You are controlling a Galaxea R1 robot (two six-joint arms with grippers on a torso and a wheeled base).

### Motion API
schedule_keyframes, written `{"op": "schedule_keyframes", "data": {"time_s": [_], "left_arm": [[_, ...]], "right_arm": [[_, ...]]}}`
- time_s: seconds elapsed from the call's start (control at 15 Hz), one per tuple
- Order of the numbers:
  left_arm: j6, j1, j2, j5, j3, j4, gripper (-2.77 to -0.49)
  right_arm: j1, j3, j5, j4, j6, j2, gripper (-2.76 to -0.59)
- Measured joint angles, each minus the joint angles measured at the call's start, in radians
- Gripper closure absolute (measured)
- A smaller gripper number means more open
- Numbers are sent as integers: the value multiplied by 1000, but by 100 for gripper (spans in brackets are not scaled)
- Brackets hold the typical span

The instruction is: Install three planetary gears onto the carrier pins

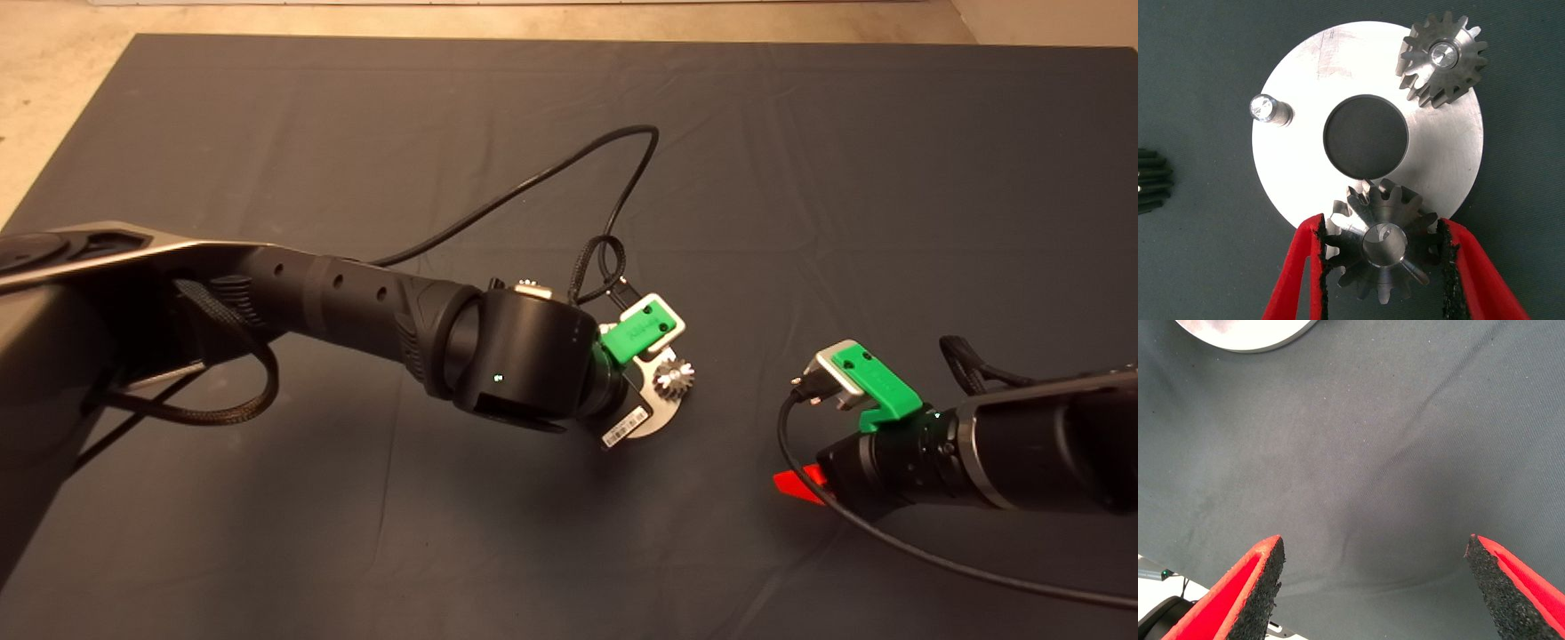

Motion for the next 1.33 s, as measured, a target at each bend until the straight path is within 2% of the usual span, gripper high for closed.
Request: {"op": "schedule_keyframes", "data": {"time_s": [0.47,0.73,1.13,1.33], "left_arm": [[-21,0,-32,1,0,-5,-77],[-67,0,-34,0,0,-5,-77],[-95,0,-33,0,0,-6,-77],[-136,0,-29,1,6,-6,-77]], "right_arm": [[0,0,0,0,0,0,-202],[0,0,0,0,0,0,-202],[0,0,0,0,0,0,-202],[0,0,0,0,0,1,-202]]}}
